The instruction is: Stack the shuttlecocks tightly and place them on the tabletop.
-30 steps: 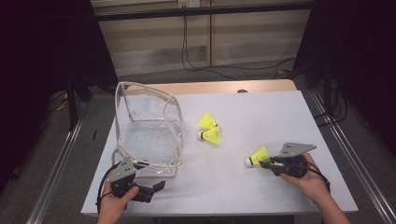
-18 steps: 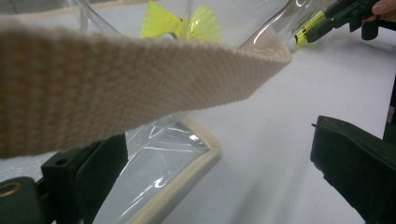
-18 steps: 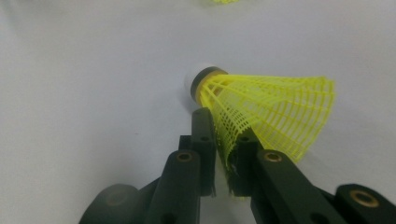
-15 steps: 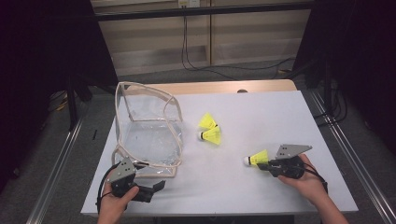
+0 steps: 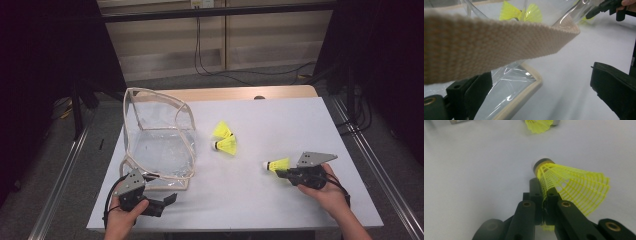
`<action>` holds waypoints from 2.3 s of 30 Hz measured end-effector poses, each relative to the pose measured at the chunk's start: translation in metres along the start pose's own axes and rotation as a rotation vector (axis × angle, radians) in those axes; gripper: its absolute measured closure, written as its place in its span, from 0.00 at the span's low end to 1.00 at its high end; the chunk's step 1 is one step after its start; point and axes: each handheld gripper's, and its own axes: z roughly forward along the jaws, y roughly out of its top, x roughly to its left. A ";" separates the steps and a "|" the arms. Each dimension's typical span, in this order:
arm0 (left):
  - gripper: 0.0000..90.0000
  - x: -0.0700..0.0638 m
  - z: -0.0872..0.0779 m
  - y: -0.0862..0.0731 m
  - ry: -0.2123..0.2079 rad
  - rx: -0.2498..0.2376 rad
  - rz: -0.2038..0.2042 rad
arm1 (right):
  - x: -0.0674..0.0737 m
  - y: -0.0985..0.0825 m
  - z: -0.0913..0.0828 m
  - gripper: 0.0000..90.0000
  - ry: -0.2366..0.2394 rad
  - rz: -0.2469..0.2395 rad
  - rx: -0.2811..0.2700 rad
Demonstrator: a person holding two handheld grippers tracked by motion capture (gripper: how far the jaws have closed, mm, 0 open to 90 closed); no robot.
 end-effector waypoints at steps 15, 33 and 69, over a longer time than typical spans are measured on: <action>0.04 0.000 0.000 0.000 -0.001 -0.003 -0.001 | -0.004 0.005 -0.002 0.98 -0.013 0.023 -0.047; 0.04 0.000 0.000 0.000 0.000 0.001 0.001 | -0.004 0.017 0.002 0.98 -0.022 0.028 -0.078; 0.04 0.001 0.000 0.000 0.000 0.004 0.005 | -0.001 0.029 0.009 0.98 -0.010 0.004 -0.083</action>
